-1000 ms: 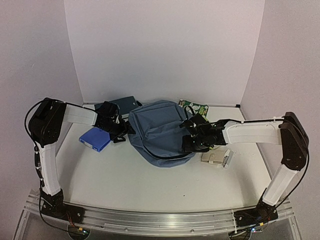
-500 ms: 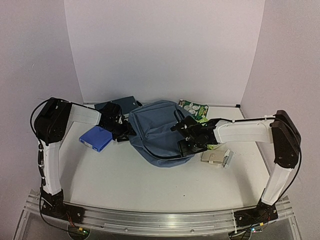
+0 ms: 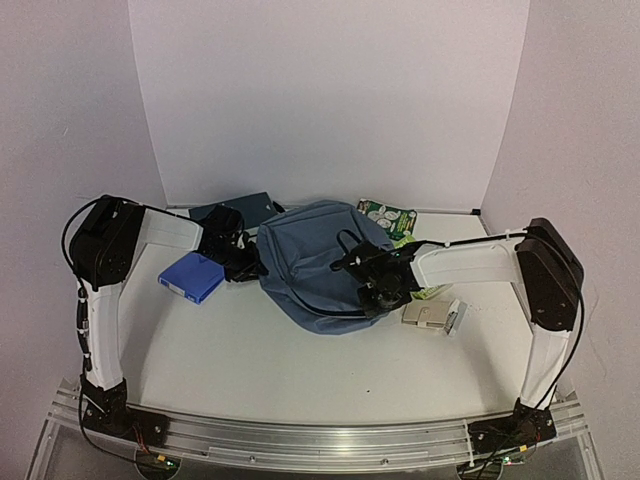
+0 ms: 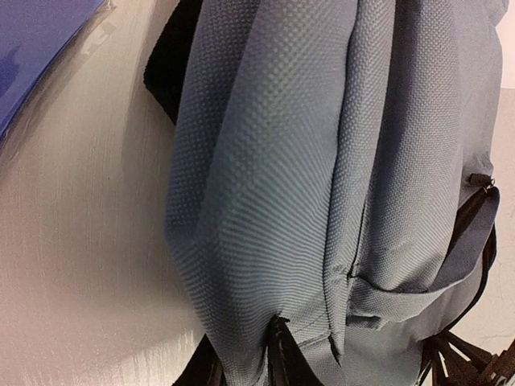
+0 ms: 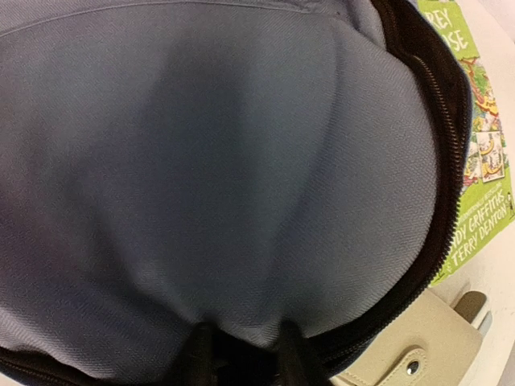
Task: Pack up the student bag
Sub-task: Adjust the student bag at the center of the board.
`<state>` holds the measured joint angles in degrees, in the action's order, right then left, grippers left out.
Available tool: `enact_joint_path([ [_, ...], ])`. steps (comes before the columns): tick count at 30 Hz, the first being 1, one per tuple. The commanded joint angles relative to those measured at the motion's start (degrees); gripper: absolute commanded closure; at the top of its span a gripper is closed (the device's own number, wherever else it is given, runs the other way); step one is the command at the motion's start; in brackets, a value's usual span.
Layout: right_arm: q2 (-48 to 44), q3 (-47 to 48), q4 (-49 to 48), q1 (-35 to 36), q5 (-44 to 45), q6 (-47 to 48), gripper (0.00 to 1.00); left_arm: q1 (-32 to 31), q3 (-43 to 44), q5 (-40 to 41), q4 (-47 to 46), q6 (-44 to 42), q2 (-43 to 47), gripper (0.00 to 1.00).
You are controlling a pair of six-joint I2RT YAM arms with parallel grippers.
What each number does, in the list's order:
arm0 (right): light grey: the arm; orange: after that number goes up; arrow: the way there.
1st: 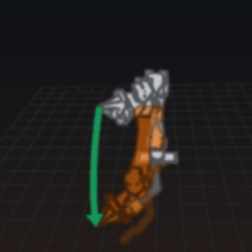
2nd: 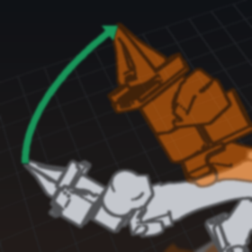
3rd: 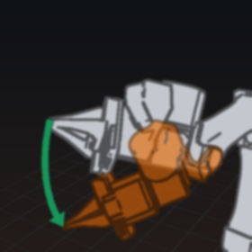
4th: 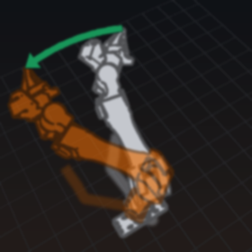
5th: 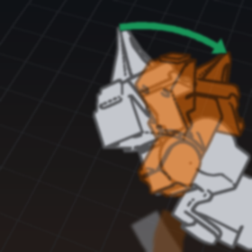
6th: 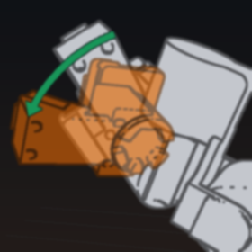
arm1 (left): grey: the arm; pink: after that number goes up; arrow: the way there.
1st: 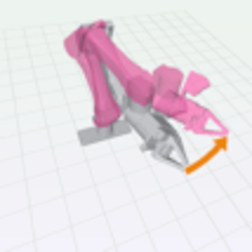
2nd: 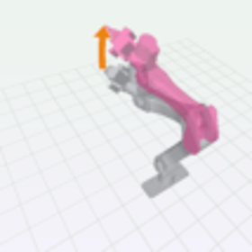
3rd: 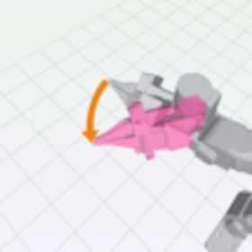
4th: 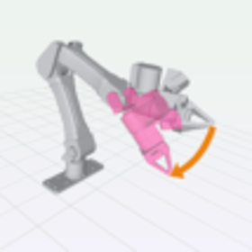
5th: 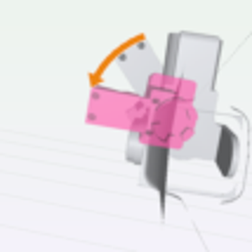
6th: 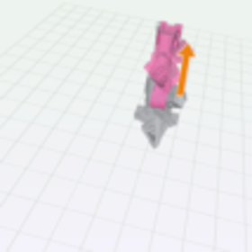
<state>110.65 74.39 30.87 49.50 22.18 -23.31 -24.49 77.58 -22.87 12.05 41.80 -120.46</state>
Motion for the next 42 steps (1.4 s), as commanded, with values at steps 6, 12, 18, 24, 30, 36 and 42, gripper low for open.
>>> enact_joint_path([
  [6, -5.5, -0.4, 0.8, 0.6, 1.9, -6.2, 1.0, -0.7, -1.2, 1.0, -1.9, 1.3, 1.7, 1.0],
  [12, -13.0, -5.5, -8.3, 0.6, -9.2, -11.0, 1.0, -1.8, -2.8, 1.7, -3.2, 2.5, 3.3, 1.0],
  [18, -14.0, -7.7, -12.1, 0.7, -13.8, -12.9, 1.0, -3.1, -4.3, 2.8, -4.5, 3.7, 4.8, 1.0],
  [24, -15.9, -8.4, -12.8, 0.6, -16.9, -12.6, 1.0, -5.4, -9.9, 5.6, -7.1, 6.1, 9.5, 1.0],
  [30, -14.8, -11.3, -19.7, 2.1, -26.3, -15.4, 1.0, -7.9, -12.3, 8.4, -8.7, 9.0, 12.3, 1.0],
  [36, -14.0, -11.6, -21.1, 5.6, -28.4, -17.4, 1.0, -8.5, -13.1, 9.9, -8.7, 10.2, 13.1, 1.0],
  [42, -16.5, -12.7, -20.9, 6.1, -19.0, -18.0, 1.0, -10.5, -21.8, 16.3, -9.7, 13.9, 20.0, 1.0],
])
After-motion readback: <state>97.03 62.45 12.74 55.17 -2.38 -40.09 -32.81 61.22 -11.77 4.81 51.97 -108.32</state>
